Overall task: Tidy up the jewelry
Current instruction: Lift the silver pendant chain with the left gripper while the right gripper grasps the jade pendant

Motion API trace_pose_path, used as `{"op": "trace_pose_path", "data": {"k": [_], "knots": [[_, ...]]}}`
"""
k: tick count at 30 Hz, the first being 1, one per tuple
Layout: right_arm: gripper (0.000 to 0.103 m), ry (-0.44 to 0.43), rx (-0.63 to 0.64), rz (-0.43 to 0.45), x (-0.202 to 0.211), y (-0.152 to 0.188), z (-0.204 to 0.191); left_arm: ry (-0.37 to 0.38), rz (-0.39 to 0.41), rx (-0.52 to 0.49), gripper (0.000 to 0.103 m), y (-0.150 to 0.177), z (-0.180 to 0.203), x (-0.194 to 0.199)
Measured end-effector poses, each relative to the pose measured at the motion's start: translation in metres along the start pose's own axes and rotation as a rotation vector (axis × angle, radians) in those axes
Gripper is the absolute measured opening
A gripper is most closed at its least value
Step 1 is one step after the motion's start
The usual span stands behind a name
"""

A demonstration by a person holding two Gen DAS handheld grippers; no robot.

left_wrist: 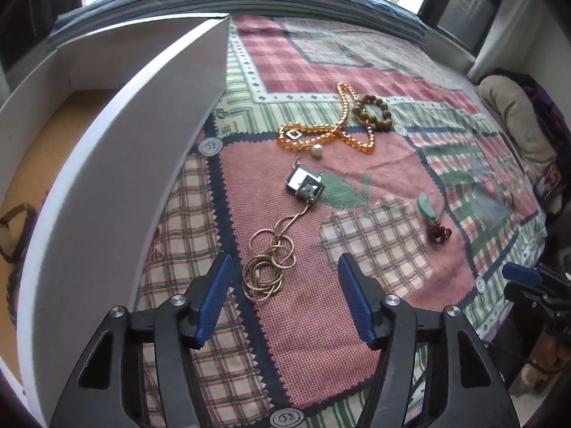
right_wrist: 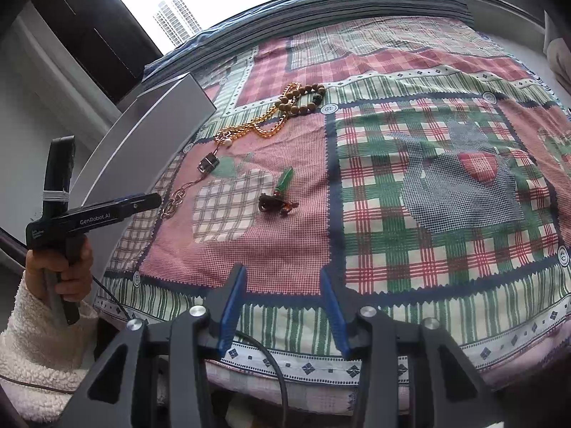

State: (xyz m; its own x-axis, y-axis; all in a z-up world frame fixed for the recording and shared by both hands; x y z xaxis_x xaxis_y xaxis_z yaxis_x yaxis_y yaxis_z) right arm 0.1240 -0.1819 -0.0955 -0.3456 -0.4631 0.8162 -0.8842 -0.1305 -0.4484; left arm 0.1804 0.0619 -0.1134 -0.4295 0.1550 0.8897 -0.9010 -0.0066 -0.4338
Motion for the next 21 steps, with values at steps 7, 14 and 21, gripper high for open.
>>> {"op": "trace_pose_path", "data": {"k": [7, 14, 21], "knots": [[0.043, 0.001, 0.006, -0.017, -0.004, 0.004, -0.003, -0.05, 0.033, -0.103, 0.071, -0.03, 0.016, -0.034], [0.043, -0.003, 0.006, -0.016, -0.003, 0.003, -0.002, -0.062, 0.015, -0.124, 0.063, -0.043, 0.017, -0.062], [0.043, -0.004, -0.011, -0.025, -0.008, 0.003, 0.003, -0.06, 0.036, -0.132, 0.033, -0.043, 0.024, -0.064]]}}
Point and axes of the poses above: each gripper's, at about its wrist camera, not at the fingertips, and x roughly against the way its jaws point, z to its right, y to its underside, the point moved 4 cm from there along -x, roughly the way its jaws point
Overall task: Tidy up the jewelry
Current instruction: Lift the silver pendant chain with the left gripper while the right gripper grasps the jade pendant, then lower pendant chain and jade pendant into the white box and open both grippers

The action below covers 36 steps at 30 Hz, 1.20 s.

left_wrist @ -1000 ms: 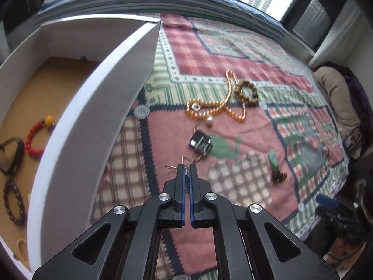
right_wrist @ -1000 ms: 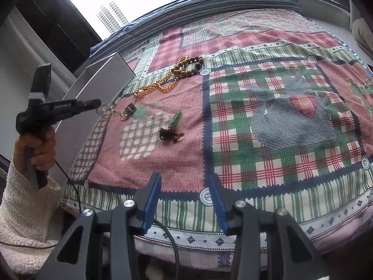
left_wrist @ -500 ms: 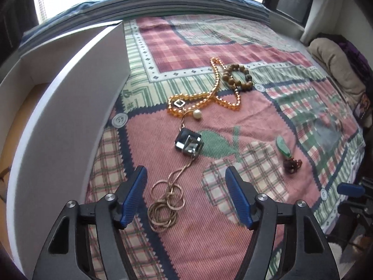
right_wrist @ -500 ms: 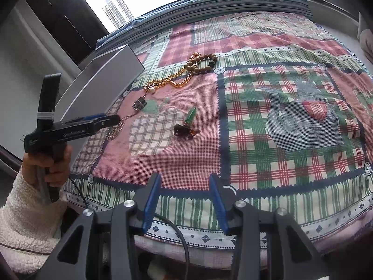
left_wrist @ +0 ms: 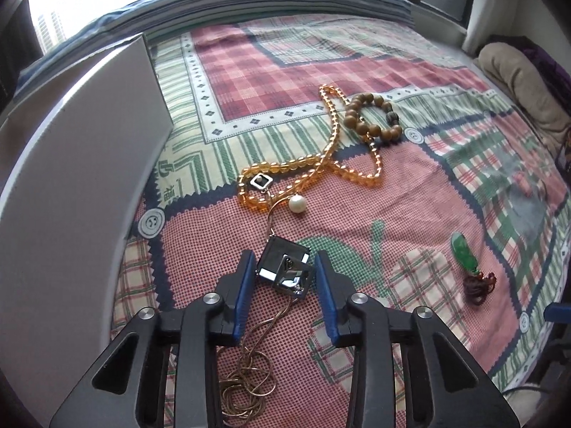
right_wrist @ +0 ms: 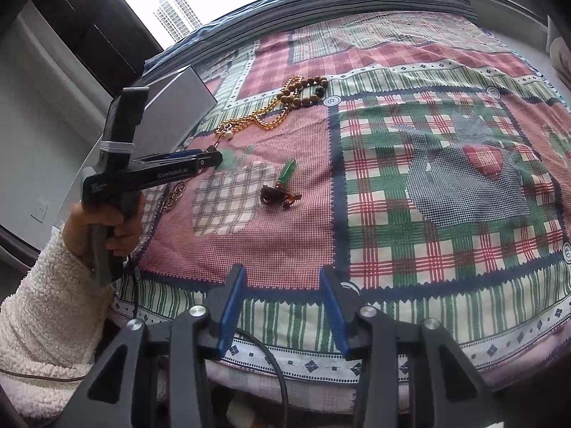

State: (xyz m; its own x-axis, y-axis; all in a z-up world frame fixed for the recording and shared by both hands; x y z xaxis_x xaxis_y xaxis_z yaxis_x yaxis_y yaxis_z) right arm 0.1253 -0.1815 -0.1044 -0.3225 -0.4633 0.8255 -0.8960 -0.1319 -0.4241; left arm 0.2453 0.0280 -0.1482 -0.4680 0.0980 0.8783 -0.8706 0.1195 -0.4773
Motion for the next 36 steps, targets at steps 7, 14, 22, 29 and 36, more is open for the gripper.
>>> {"op": "trace_pose_path", "data": {"k": [7, 14, 22, 29, 36], "knots": [[0.043, 0.02, -0.029, 0.022, 0.009, -0.006, 0.012, 0.091, 0.078, 0.136, 0.033, 0.003, -0.014, 0.062], [0.043, 0.067, 0.021, 0.03, 0.012, -0.021, 0.013, 0.085, 0.054, 0.245, 0.033, 0.033, -0.031, 0.101], [0.043, 0.078, 0.267, -0.072, -0.036, -0.042, -0.024, 0.034, 0.025, 0.287, 0.033, 0.075, -0.04, 0.109], [0.044, 0.109, 0.299, -0.136, -0.087, -0.062, -0.032, 0.033, 0.025, 0.315, 0.033, 0.09, -0.047, 0.114], [0.019, 0.079, 0.292, -0.11, -0.08, -0.066, -0.038, 0.074, 0.063, 0.333, 0.033, 0.085, -0.049, 0.133]]}}
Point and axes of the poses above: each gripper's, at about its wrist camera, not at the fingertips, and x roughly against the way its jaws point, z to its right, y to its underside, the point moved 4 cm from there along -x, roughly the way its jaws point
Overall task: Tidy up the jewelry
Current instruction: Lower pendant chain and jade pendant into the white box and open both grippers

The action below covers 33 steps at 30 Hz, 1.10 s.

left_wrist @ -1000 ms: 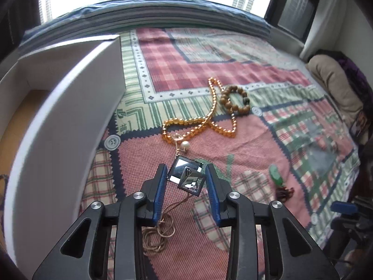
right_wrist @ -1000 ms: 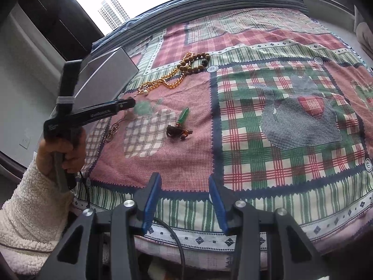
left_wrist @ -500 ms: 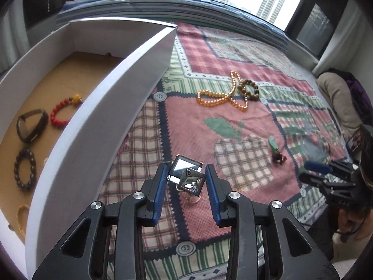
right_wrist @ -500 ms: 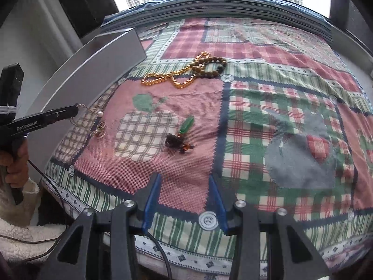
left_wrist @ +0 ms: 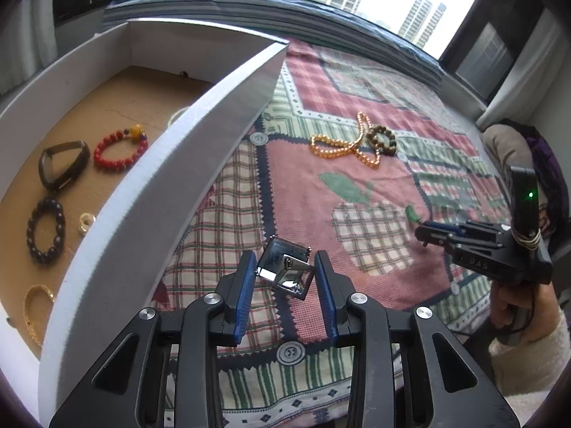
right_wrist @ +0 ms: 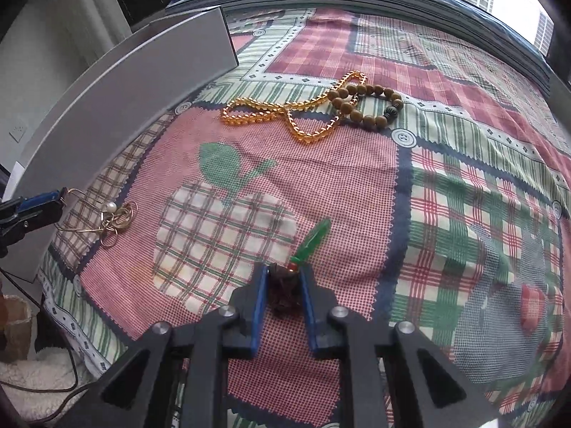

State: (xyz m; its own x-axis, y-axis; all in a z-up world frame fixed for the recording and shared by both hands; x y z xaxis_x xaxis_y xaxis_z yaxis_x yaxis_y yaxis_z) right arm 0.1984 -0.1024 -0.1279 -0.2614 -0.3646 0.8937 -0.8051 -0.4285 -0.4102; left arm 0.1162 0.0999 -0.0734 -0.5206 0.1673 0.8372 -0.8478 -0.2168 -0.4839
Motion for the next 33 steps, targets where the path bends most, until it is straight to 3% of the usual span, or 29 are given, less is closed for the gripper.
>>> {"op": "trace_pose_path", "data": {"k": [10, 18, 22, 27, 33], "knots": [[0.019, -0.086, -0.015, 0.162, 0.09, -0.013, -0.015, 0.106, 0.097, 0.046, 0.033, -0.024, 0.005, 0.084], [0.019, -0.161, 0.06, 0.216, 0.121, -0.029, -0.057, 0.094, 0.162, 0.106, 0.033, -0.038, -0.022, 0.156], [0.019, -0.206, 0.117, 0.231, 0.13, -0.048, -0.085, 0.053, 0.206, 0.163, 0.033, -0.044, -0.053, 0.189], [0.019, -0.277, 0.204, 0.239, 0.134, -0.078, -0.134, -0.061, 0.263, 0.233, 0.033, -0.043, -0.102, 0.218], [0.019, -0.361, 0.324, 0.211, 0.121, -0.107, -0.212, -0.18, 0.255, 0.31, 0.033, -0.039, -0.169, 0.214]]}}
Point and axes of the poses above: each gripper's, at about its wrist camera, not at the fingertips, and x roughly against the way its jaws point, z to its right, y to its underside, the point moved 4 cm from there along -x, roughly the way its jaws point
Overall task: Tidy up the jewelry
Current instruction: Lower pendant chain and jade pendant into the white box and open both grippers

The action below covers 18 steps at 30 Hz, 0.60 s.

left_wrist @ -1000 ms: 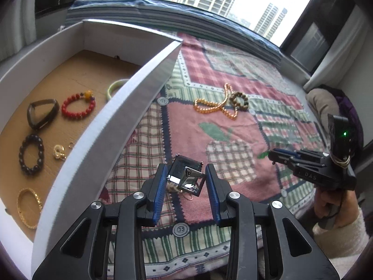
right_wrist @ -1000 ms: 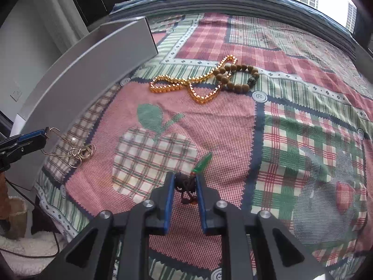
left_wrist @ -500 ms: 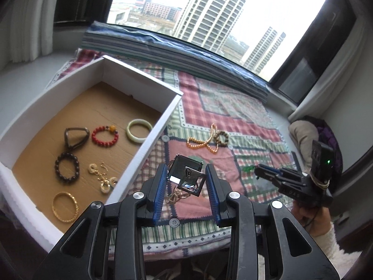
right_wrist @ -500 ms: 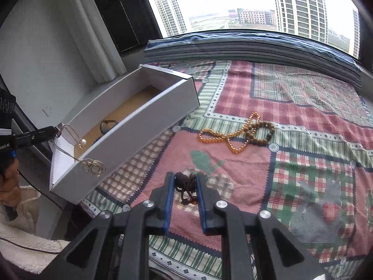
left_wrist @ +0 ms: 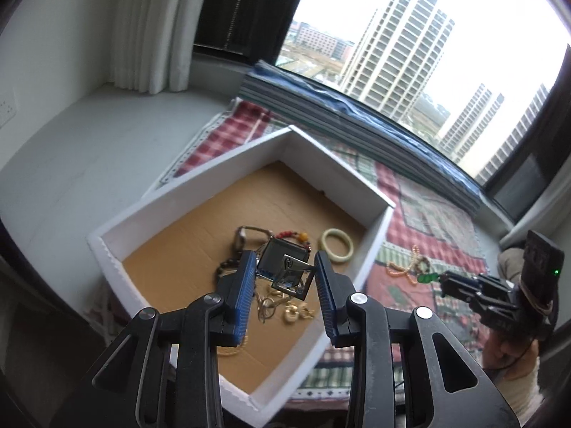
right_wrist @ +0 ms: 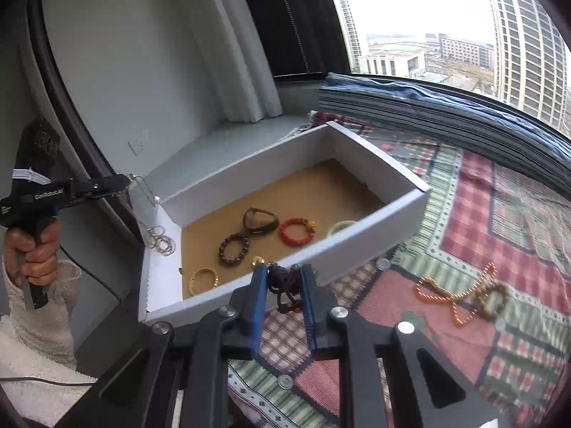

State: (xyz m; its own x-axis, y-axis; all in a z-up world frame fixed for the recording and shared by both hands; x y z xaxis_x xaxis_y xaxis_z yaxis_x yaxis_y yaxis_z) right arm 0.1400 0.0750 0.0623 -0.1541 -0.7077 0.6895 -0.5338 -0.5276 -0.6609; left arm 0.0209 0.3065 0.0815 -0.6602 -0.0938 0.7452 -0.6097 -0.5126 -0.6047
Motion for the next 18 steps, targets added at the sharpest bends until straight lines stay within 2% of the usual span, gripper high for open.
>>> {"op": "trace_pose_path", "data": {"k": [4, 8, 15, 17, 18], "knots": [[0.019, -0.074, 0.05, -0.069, -0.048, -0.016, -0.037, -0.065, -0.047, 0.041, 0.033, -0.004, -0.04, -0.035], [0.019, -0.128, 0.075, -0.18, -0.105, -0.019, -0.065, -0.115, -0.097, 0.083, 0.033, -0.007, -0.079, -0.068], [0.021, -0.089, 0.134, -0.374, -0.186, 0.0, -0.088, -0.186, -0.157, 0.127, 0.034, -0.001, -0.118, -0.108], [0.037, -0.06, 0.123, -0.401, -0.195, 0.003, -0.087, -0.211, -0.169, 0.12, 0.034, 0.003, -0.122, -0.112], [0.039, -0.052, 0.115, -0.401, -0.194, 0.003, -0.086, -0.216, -0.166, 0.12, 0.039, 0.005, -0.122, -0.111]]}}
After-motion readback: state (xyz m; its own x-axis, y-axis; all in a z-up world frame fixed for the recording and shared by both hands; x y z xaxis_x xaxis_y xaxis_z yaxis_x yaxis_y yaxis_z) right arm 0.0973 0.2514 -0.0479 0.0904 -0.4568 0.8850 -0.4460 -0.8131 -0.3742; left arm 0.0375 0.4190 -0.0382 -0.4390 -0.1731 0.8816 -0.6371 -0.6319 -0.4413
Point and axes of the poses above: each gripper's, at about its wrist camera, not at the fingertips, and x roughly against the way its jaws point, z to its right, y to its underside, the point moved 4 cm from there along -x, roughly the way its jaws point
